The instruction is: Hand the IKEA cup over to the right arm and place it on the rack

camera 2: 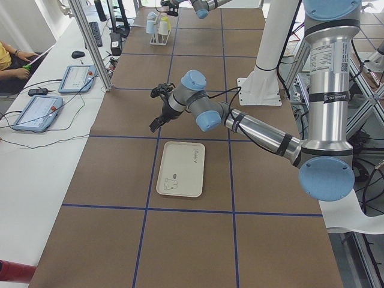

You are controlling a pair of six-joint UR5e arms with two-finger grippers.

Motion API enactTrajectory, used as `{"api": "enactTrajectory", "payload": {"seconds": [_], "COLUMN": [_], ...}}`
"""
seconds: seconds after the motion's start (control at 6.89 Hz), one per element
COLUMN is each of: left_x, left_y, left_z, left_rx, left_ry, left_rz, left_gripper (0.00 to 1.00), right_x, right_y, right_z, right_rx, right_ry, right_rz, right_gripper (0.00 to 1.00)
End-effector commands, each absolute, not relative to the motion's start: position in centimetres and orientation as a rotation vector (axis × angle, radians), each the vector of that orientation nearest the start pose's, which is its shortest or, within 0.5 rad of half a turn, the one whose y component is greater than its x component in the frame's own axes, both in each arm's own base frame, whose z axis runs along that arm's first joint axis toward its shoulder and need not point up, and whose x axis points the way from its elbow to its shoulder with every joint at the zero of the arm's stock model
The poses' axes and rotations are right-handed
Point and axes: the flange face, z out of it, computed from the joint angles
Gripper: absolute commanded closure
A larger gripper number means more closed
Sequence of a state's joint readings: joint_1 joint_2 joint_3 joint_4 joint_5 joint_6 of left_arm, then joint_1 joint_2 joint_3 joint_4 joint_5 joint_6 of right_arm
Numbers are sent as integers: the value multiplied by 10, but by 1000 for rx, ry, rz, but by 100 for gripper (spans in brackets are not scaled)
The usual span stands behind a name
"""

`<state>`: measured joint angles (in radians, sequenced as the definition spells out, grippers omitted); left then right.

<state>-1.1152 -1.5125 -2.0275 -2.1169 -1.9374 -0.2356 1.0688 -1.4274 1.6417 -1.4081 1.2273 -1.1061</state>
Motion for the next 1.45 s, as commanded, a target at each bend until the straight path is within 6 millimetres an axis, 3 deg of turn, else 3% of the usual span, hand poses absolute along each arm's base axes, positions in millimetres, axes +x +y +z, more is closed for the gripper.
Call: {"api": "enactTrajectory", "payload": {"seconds": [0.0, 0.29, 0.44, 1.02, 1.31], "left_x": [120, 120, 120, 120, 120], "left_y": [-465, -466, -466, -465, -465], "left_z": [409, 410, 410, 406, 405], "left_rx": [766, 765, 765, 759, 783], "left_ry": [639, 638, 638, 653, 676], "left_rz": [375, 376, 376, 344, 322], "left_gripper": [0, 0, 0, 0, 0], "right_x": [-131, -164, -171, -172, -181], "right_y": [-581, -575, -574, -576, -592], "right_z": [552, 555, 557, 551, 500], "right_rx": [284, 250, 238, 250, 349], "right_ry": [480, 592, 627, 628, 637], "right_rz": [-1509, -1551, -1558, -1556, -1516], "right_gripper": [56, 6, 2, 2, 4]}}
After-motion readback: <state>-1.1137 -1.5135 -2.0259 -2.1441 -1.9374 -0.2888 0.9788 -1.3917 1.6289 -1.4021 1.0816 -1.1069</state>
